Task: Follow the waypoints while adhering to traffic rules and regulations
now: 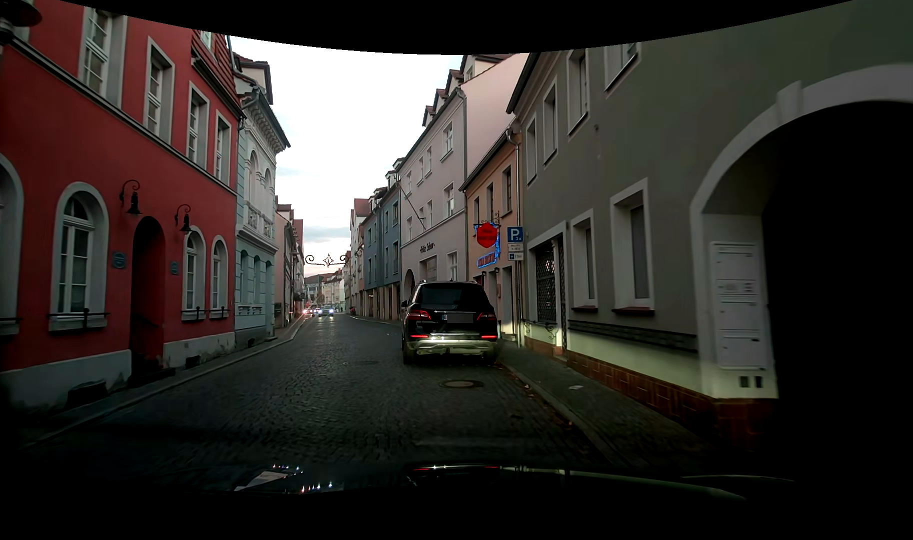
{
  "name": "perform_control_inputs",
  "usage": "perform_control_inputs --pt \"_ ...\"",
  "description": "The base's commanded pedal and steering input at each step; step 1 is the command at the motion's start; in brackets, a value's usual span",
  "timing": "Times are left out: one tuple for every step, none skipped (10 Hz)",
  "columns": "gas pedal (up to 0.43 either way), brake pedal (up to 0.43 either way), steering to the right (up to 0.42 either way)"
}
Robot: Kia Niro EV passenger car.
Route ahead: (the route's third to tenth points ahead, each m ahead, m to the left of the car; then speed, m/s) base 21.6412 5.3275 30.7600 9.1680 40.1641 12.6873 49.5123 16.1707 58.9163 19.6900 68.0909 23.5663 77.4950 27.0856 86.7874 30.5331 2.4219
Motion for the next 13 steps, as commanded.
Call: perform_control_inputs --pt "0.0 0.201 -0.1" --pt "0.0 0.207 -0.099" --pt "0.0 0.207 -0.106" --pt "0.0 0.207 -0.12" --pt "0.0 0.207 -0.137" --pt "0.0 0.195 -0.164" --pt "0.0 0.159 -0.186" --pt "0.0 0.14 -0.208" --pt "0.0 0.091 -0.231" --pt "0.0 0.0 -0.257" --pt "0.0 0.0 -0.299" --pt "0.0 0.0 -0.348" --pt "0.059 0.0 -0.403"
